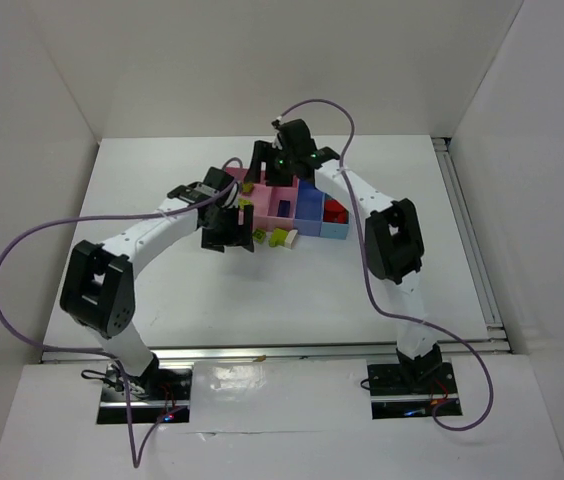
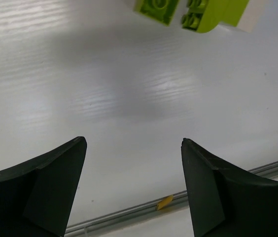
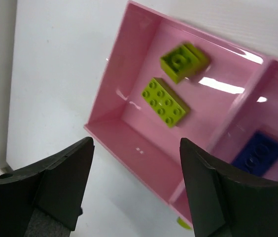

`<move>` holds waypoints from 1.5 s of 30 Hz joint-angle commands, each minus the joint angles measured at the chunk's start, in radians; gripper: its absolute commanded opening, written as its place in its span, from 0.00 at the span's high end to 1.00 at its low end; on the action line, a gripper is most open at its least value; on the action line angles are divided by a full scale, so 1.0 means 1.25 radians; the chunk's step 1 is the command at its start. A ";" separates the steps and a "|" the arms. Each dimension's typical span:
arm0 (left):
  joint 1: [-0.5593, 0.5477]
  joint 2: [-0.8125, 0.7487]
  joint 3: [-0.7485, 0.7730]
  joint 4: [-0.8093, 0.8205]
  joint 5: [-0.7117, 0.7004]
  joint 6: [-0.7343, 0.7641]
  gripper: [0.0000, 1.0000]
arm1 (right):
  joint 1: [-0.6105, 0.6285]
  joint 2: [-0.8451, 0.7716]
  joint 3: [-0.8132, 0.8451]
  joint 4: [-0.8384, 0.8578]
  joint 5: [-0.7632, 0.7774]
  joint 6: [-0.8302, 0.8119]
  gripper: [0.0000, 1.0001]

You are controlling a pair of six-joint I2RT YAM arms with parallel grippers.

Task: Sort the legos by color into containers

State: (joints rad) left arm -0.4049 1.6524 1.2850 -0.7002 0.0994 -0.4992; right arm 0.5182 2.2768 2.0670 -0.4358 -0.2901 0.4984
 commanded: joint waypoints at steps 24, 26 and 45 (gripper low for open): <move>-0.066 0.265 0.156 0.213 -0.127 0.110 0.27 | -0.235 -0.521 -0.511 0.018 0.119 -0.018 0.25; -0.066 0.289 0.164 0.213 -0.127 0.110 0.27 | -0.235 -0.521 -0.511 0.019 0.112 -0.011 0.25; -0.066 0.135 0.198 0.089 -0.126 0.118 0.88 | -0.258 -0.513 -0.510 0.026 0.097 -0.018 0.25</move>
State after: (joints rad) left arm -0.4862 1.9797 1.4944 -0.5388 -0.0513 -0.3656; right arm 0.2085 1.6592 1.4300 -0.4271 -0.1619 0.4911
